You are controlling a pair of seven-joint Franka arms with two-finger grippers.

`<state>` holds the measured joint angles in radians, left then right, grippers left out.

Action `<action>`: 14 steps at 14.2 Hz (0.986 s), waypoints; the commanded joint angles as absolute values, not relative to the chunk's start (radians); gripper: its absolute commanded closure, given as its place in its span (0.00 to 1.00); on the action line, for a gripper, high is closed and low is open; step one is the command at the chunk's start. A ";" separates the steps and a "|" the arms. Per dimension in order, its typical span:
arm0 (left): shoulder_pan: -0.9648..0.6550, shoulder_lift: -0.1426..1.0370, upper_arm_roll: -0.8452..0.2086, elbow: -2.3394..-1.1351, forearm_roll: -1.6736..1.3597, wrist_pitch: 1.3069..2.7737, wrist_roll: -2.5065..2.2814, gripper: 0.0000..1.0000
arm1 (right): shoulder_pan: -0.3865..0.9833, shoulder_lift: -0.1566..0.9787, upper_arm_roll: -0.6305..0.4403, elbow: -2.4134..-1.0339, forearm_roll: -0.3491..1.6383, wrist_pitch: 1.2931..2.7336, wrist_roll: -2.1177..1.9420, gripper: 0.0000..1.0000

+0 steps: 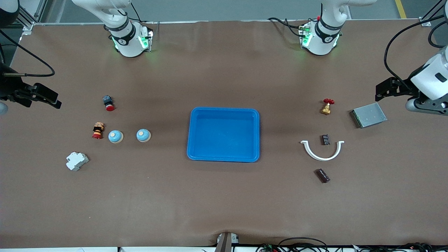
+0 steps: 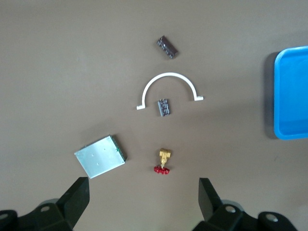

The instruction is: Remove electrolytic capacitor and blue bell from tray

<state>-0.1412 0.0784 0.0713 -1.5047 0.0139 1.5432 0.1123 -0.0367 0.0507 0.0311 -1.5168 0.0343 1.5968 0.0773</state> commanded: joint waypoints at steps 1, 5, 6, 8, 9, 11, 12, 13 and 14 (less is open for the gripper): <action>-0.124 0.077 0.037 -1.476 0.006 1.545 0.114 0.00 | -0.031 0.038 0.028 -1.526 0.046 1.600 0.095 0.00; -0.031 0.083 -0.071 -1.477 0.009 1.566 0.107 0.00 | -0.029 0.040 0.028 -1.526 0.046 1.601 0.095 0.00; -0.034 0.083 -0.068 -1.476 0.000 1.566 0.094 0.00 | -0.029 0.040 0.028 -1.526 0.046 1.601 0.095 0.00; -0.040 0.086 -0.064 -1.476 -0.002 1.568 0.013 0.00 | -0.029 0.040 0.028 -1.526 0.046 1.600 0.095 0.00; -0.051 0.086 -0.061 -1.476 -0.002 1.581 -0.020 0.00 | -0.029 0.040 0.026 -1.526 0.046 1.600 0.095 0.00; -0.042 0.075 -0.058 -1.489 0.000 1.569 -0.014 0.00 | -0.029 0.040 0.028 -1.528 0.046 1.601 0.095 0.00; -0.023 0.072 -0.058 -1.503 -0.002 1.548 -0.008 0.00 | -0.029 0.040 0.028 -1.528 0.046 1.601 0.095 0.00; -0.014 0.061 -0.058 -1.520 -0.002 1.543 -0.008 0.00 | -0.029 0.040 0.028 -1.528 0.046 1.601 0.095 0.00; -0.014 0.040 -0.060 -1.551 -0.002 1.543 -0.011 0.00 | -0.029 0.040 0.028 -1.528 0.046 1.600 0.095 0.00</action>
<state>-0.0314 0.0803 -0.0545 -1.5005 0.0137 1.5520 -0.0058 -0.0365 0.0507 0.0315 -1.5170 0.0343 1.5970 0.0775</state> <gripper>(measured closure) 0.000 0.000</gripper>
